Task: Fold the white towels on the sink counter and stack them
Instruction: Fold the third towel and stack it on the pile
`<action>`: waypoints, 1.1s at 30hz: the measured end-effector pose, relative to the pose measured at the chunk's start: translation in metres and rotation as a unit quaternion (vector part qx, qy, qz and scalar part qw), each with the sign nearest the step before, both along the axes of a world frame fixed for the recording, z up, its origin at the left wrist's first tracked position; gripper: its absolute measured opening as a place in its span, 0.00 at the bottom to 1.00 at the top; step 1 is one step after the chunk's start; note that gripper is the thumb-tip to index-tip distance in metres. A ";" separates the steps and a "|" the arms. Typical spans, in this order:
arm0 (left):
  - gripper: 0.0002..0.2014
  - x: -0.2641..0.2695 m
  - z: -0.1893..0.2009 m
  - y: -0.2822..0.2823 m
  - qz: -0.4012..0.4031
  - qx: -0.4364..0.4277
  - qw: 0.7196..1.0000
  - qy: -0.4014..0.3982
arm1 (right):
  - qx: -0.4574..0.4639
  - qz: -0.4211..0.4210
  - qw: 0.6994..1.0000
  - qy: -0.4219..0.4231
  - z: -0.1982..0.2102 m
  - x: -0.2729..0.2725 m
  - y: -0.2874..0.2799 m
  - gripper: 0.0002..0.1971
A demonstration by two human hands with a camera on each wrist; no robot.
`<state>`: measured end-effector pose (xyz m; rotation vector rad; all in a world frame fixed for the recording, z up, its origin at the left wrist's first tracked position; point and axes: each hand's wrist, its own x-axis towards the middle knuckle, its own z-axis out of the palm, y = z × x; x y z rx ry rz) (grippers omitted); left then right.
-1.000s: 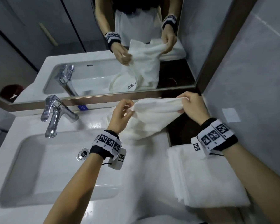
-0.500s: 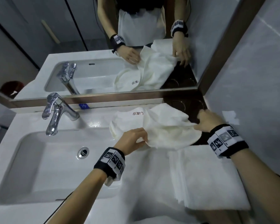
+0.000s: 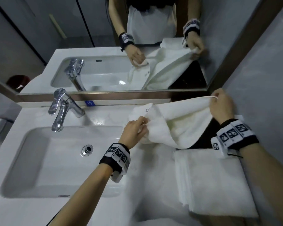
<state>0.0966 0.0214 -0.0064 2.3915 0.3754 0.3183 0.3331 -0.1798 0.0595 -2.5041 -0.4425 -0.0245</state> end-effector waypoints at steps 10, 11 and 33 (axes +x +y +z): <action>0.07 0.011 -0.002 0.009 -0.067 0.044 0.988 0.129 | -0.278 0.262 0.919 0.094 -0.014 -0.014 0.020 0.31; 0.08 0.012 -0.001 0.009 -0.069 0.049 0.987 0.135 | -0.259 0.281 0.918 0.108 -0.018 -0.020 0.033 0.30; 0.15 0.019 0.017 0.057 -0.059 0.161 0.954 0.247 | -0.101 0.195 0.969 0.109 0.004 0.018 0.028 0.10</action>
